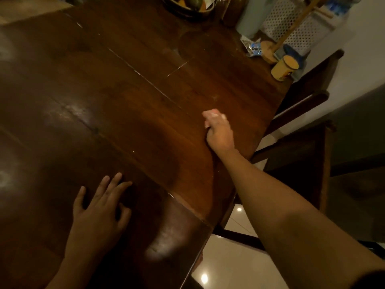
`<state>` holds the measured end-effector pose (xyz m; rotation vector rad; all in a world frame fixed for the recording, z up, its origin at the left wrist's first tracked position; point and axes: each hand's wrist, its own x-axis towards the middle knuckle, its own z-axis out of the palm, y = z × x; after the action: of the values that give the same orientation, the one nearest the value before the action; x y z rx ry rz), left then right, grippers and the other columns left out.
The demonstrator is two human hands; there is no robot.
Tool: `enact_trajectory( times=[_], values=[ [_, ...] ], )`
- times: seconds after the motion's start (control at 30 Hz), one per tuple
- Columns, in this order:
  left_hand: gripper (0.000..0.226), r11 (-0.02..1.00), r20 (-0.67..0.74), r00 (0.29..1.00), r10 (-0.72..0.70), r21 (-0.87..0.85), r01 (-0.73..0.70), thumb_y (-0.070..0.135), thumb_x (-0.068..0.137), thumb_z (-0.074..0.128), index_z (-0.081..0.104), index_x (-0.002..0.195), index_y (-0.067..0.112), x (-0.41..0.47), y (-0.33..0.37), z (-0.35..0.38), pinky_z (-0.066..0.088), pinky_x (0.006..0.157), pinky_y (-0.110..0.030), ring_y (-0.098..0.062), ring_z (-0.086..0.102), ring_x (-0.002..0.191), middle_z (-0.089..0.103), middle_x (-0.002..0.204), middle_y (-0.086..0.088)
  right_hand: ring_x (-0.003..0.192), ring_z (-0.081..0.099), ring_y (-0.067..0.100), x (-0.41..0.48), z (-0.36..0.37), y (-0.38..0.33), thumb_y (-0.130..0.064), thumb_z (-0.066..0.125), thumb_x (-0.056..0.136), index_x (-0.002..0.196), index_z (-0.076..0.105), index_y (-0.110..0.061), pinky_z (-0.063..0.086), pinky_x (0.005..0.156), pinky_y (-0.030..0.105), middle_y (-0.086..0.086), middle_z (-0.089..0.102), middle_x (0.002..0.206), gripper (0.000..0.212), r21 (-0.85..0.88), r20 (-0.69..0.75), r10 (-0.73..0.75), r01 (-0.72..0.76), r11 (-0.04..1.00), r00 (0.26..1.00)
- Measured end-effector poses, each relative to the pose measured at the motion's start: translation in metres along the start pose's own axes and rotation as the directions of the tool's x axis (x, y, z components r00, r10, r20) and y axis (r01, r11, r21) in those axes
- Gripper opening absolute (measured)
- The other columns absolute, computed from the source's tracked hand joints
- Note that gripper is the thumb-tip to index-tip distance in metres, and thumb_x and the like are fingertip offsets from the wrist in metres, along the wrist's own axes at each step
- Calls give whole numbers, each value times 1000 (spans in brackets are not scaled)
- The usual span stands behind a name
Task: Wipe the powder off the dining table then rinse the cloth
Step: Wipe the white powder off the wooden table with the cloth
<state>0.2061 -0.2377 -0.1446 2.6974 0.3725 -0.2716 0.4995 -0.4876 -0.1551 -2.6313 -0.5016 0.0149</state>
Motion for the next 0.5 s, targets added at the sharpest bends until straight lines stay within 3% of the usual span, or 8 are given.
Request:
enact_trajectory(
  times=[0.07,0.13,0.17,0.27,0.3,0.37,0.43,0.5],
  values=[
    [57,1000,4,1000,-4,11,4,48,83,31,36,140,45,1,-3,3,7,119,-51,-3,11,148,22,158,17,142,38,28,-4,6,-6,8,40,92,139,57,-24,19,123,51,-1,54,144,59,85,259,-275,262,961,926],
    [57,1000,9,1000,-2,14,2,48,83,33,39,139,44,1,-5,5,12,118,-53,-4,16,147,25,157,17,153,15,19,-1,-5,6,4,41,93,142,52,-38,3,124,48,-11,39,157,66,151,432,-344,310,939,833],
    [57,1000,9,1000,0,9,0,48,82,34,40,139,44,1,-5,5,13,117,-53,-4,18,146,27,156,16,153,12,14,2,-14,18,5,43,92,139,52,-45,1,123,48,-15,35,158,69,138,455,-314,282,949,833],
    [58,1000,0,1000,10,0,-10,47,80,36,43,138,42,1,-6,6,10,117,-49,-1,12,147,31,155,15,145,33,14,20,-31,47,7,41,91,131,51,-53,13,121,60,-19,41,150,73,46,228,-21,11,999,973],
    [59,1000,2,1000,16,-1,-16,47,80,37,44,138,42,1,-7,7,5,118,-47,0,7,147,31,155,14,143,36,20,31,-31,50,5,39,93,136,49,-48,18,119,62,-15,43,148,70,18,112,121,-124,992,986],
    [60,1000,20,1000,20,13,-21,49,80,39,42,140,43,3,-10,8,-4,119,-42,1,0,147,30,156,14,148,26,30,59,-20,44,-2,40,97,146,44,-33,14,121,59,-3,38,156,58,-6,-47,350,-351,937,936],
    [60,999,20,1000,20,26,-20,48,80,40,41,140,43,5,-13,11,-7,119,-40,0,0,147,30,156,14,145,31,32,85,-7,26,-14,43,100,145,47,-25,26,118,50,2,42,153,47,-18,-113,372,-376,927,922],
    [60,1000,-6,1000,22,18,-21,47,80,40,41,140,43,6,-14,12,-3,119,-41,-2,4,147,33,155,14,130,47,22,99,3,-3,-21,45,101,139,53,-31,41,104,37,-3,50,142,41,9,-37,203,-203,979,978]
  ],
)
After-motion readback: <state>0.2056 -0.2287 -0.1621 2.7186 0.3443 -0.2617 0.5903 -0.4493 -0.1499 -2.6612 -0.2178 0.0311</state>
